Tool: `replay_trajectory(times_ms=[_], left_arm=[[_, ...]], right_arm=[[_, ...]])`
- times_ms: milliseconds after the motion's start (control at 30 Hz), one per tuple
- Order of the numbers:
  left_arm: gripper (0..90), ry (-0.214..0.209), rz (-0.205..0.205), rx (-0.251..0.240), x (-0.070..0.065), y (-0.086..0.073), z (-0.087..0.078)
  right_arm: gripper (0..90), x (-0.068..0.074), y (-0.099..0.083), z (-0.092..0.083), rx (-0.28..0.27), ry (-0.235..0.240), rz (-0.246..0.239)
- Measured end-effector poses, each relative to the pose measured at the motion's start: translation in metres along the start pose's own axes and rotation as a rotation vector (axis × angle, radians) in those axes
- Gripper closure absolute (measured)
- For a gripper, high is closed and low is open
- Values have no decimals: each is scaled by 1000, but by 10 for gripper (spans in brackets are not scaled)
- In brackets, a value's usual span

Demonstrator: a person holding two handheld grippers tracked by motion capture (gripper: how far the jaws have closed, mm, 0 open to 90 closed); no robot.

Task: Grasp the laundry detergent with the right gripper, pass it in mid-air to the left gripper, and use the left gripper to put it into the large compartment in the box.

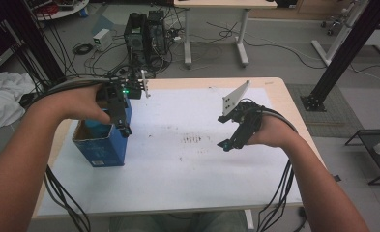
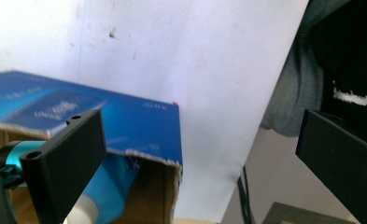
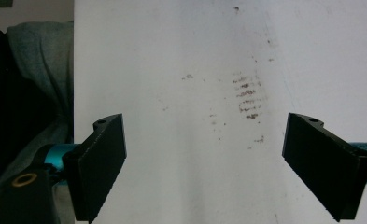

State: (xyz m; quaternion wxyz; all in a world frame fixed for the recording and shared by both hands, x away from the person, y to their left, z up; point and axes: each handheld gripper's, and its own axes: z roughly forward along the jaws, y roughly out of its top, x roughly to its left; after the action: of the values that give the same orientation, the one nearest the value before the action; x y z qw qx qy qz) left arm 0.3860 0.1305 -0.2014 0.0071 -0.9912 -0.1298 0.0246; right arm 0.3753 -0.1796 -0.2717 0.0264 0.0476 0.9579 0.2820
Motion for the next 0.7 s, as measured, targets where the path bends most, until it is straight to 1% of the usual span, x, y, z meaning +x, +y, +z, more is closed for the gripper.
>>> replay_trajectory(times_ms=[33,67,100,167,200,267,300,333,367,400,500,567,600,633,700], left_arm=[[17,-3,7,5,0,3,2],[17,0,13,8,-1,6,4],[17,9,26,9,-2,9,5],[17,-6,38,14,-2,15,10],[17,-4,48,19,-2,18,12],[17,-9,57,19,-2,24,17],[17,-4,65,20,-2,27,19],[17,-2,66,21,-2,29,22],[17,-11,69,21,-2,32,24],[17,-9,76,24,-2,34,27],[18,-2,78,32,-1,40,36],[18,-14,75,37,0,44,41],[17,-13,80,41,1,45,43],[18,-19,77,44,1,47,46],[18,-28,84,48,1,51,53]], right_arm=[[127,-1,0,0,11,1,7],[127,-2,-1,1,15,-2,2],[127,-3,-1,1,30,5,5],[127,-4,-1,2,43,3,-1],[127,-4,0,2,51,4,6],[127,-6,0,2,60,10,2],[127,-7,0,3,64,8,-3],[127,-8,-1,3,74,9,-1],[127,-9,-1,4,84,10,-1],[127,-10,-1,4,95,13,3],[127,-12,-2,8,140,14,8],[127,-12,-2,10,170,17,19],[127,-13,-2,11,176,20,19],[127,-13,-2,12,183,21,11],[127,-11,-1,12,206,22,16]])
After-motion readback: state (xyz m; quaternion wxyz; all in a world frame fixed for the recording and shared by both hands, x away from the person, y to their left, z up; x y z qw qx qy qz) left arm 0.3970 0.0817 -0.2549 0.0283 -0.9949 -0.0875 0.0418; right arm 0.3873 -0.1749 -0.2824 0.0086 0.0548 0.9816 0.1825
